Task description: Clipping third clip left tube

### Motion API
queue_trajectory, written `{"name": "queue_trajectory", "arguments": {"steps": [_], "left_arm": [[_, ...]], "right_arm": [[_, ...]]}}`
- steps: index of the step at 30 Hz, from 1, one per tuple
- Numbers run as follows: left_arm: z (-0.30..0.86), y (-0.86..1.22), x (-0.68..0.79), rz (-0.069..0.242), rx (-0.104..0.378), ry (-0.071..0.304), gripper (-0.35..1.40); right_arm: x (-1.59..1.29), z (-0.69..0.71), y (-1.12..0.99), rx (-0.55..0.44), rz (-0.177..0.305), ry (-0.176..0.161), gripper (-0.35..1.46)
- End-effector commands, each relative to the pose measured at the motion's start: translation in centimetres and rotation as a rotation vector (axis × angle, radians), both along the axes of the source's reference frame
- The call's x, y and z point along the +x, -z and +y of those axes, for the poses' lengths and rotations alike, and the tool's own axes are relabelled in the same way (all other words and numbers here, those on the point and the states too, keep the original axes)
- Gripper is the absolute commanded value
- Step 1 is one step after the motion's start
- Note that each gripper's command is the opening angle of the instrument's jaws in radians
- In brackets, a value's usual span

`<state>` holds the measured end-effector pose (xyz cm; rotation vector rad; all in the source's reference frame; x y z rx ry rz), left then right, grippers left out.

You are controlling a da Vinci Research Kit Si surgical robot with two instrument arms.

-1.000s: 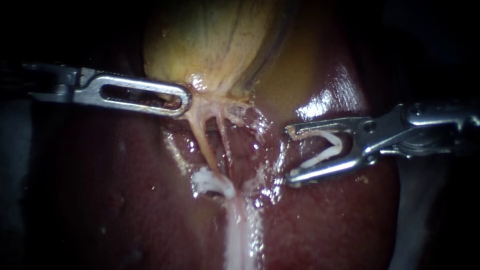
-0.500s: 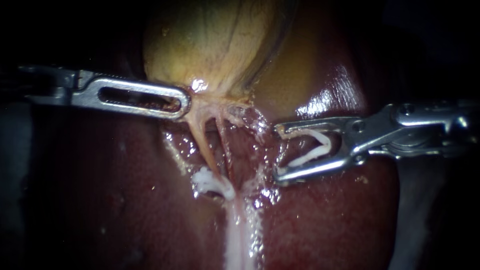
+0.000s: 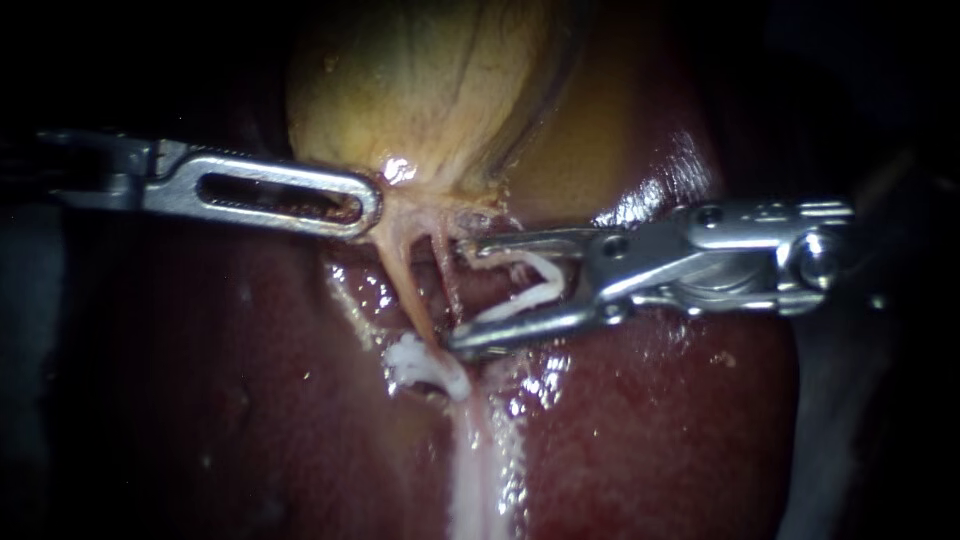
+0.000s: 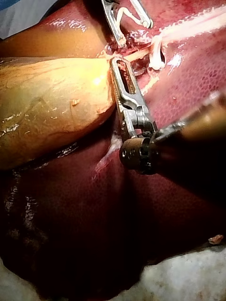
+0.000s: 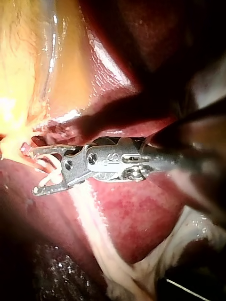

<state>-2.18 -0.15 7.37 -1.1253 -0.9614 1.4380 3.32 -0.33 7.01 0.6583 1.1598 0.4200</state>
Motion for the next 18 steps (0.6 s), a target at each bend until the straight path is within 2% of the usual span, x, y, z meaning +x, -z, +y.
{"name": "queue_trajectory", "arguments": {"steps": [1, 11, 18], "left_arm": [[0.0, 0.0, 0.0, 0.0, 0.0, 0.0, -0.35], [-0.01, 0.01, -0.02, 0.001, 0.0, 0.001, -0.35], [-0.01, 0.02, -0.04, 0.002, 0.0, 0.003, -0.35]], "right_arm": [[0.03, -0.02, -0.02, 0.0, 0.001, 0.002, 0.49], [0.25, -0.1, -0.27, 0.018, -0.014, 0.003, 0.49], [0.43, -0.21, -0.42, 0.054, -0.021, 0.019, 0.49]]}}
